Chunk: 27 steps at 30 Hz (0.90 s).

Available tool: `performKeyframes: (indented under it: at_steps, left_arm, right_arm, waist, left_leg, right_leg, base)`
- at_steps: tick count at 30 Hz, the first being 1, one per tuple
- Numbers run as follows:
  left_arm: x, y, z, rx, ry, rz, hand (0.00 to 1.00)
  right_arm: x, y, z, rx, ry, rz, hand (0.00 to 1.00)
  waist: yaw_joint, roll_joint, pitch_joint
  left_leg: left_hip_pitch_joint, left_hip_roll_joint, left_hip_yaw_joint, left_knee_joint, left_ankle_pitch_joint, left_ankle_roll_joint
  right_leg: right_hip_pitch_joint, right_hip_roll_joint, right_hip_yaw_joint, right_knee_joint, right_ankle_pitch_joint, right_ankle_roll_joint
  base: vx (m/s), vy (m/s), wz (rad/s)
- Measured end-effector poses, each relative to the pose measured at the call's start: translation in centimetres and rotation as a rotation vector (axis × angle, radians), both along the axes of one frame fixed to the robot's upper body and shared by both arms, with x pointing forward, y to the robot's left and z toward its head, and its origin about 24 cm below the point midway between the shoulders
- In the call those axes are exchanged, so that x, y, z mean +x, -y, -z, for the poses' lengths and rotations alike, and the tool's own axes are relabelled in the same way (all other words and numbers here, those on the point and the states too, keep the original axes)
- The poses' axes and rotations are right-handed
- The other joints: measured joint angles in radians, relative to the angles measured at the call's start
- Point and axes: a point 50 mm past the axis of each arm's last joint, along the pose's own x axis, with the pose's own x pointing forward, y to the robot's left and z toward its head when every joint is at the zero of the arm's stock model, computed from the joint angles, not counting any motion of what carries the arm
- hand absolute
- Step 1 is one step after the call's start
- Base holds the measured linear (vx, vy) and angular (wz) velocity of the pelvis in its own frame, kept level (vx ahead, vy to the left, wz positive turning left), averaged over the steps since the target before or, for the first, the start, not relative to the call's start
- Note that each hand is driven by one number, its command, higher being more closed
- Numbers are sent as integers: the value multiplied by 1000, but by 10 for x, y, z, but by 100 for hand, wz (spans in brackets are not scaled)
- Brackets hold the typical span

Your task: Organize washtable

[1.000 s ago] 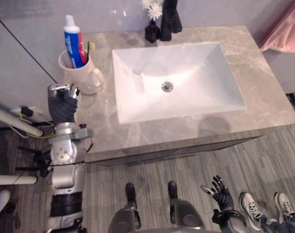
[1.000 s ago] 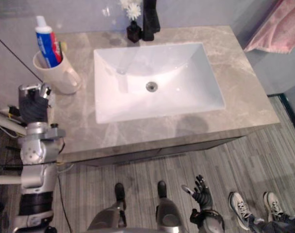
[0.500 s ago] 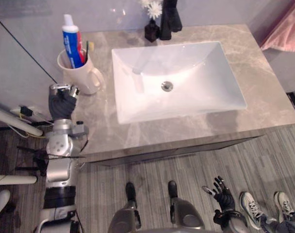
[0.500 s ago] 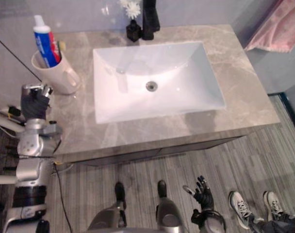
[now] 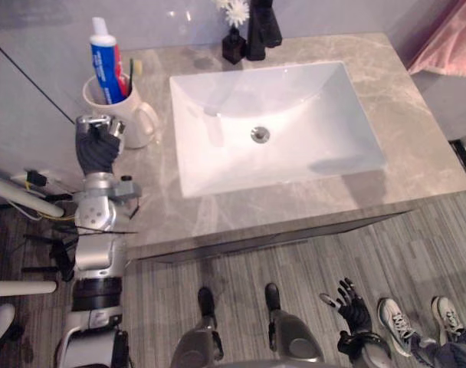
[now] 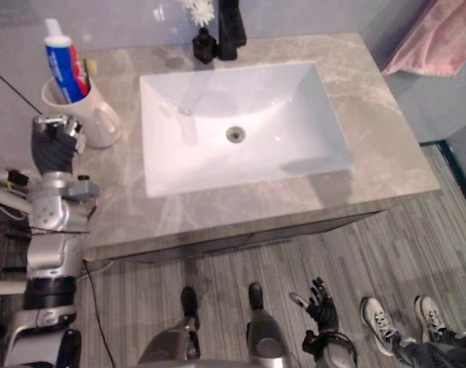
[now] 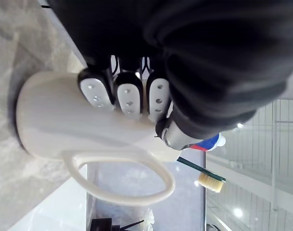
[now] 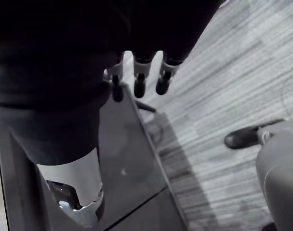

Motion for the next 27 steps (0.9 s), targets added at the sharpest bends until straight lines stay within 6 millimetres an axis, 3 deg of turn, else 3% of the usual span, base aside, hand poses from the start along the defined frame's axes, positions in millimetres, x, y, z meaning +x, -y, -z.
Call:
performKeyframes:
  at_steps: [17,27]
  left_arm:
    - [12,1,-8,-24,12,-11,100]
    - [23,4,-35,-35,85,-14,100]
  right_arm:
    - [1,2,-1,-4,5,5,0]
    - [7,7,-9,-21,45,15,0]
  waist:
    - [-19,-11,8]
    - [-20,-42,62]
  left_leg:
    - [-3,1,16,0,-1,0]
    - [-2,2,28,0,-1,4]
  right_leg:
    - [-15,2,14,8,0,0]
    - [-20,4,25,7,1,-2]
  base:
    - [2,-2,-2]
    - [10,-4,-3]
